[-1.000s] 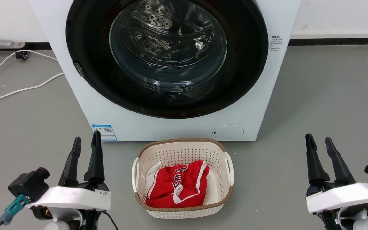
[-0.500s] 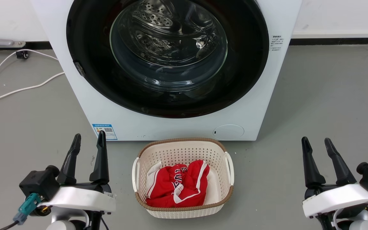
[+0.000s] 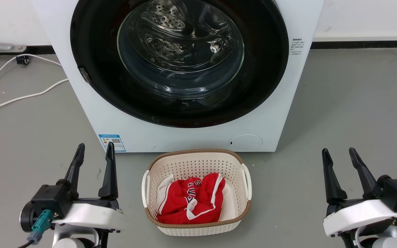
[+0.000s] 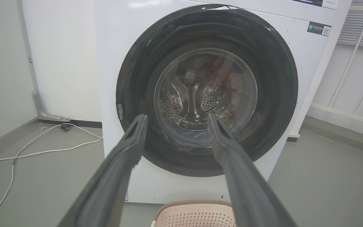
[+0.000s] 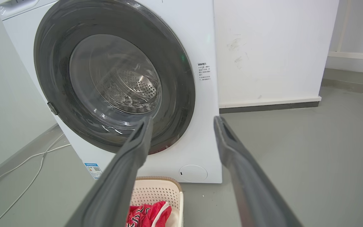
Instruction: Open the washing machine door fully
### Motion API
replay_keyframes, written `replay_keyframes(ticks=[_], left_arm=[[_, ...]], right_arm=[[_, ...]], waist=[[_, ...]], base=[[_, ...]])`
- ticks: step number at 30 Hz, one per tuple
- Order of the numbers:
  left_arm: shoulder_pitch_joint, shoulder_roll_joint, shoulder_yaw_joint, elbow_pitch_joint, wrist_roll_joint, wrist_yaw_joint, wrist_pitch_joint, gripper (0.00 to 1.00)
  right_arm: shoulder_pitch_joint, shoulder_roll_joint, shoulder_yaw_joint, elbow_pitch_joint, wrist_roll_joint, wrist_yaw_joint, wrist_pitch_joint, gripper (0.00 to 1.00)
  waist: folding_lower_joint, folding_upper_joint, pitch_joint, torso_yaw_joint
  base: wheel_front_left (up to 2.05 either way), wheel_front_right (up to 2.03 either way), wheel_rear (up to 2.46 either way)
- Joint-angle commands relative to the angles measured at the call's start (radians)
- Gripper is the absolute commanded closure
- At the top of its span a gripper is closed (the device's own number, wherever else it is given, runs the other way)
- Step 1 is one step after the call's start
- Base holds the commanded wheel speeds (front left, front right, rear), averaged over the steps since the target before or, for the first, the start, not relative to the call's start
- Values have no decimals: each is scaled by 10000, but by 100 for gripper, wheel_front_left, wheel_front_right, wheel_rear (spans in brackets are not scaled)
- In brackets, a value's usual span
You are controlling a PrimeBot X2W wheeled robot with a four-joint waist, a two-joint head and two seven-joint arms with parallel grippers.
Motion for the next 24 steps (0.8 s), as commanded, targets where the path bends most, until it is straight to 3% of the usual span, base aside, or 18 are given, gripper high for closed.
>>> replay_keyframes(ticks=[1,17,24], left_arm=[[81,96,-30,-56,233,53,-87,0],[135,236,-234,93,1336,266,-399,0],[150,166,-190,124,1653,158,-539,0]], right_arm=[[47,23,22,-124,-225,-3,-53,0],[157,35,92,-197,-1351,-3,-121,0],[200,40,120,-211,-1714,-3,-148,0]], waist=[[0,0,0,0],[0,0,57,-29],[0,0,67,-27]], base=[[0,0,0],[0,0,0],[0,0,0]])
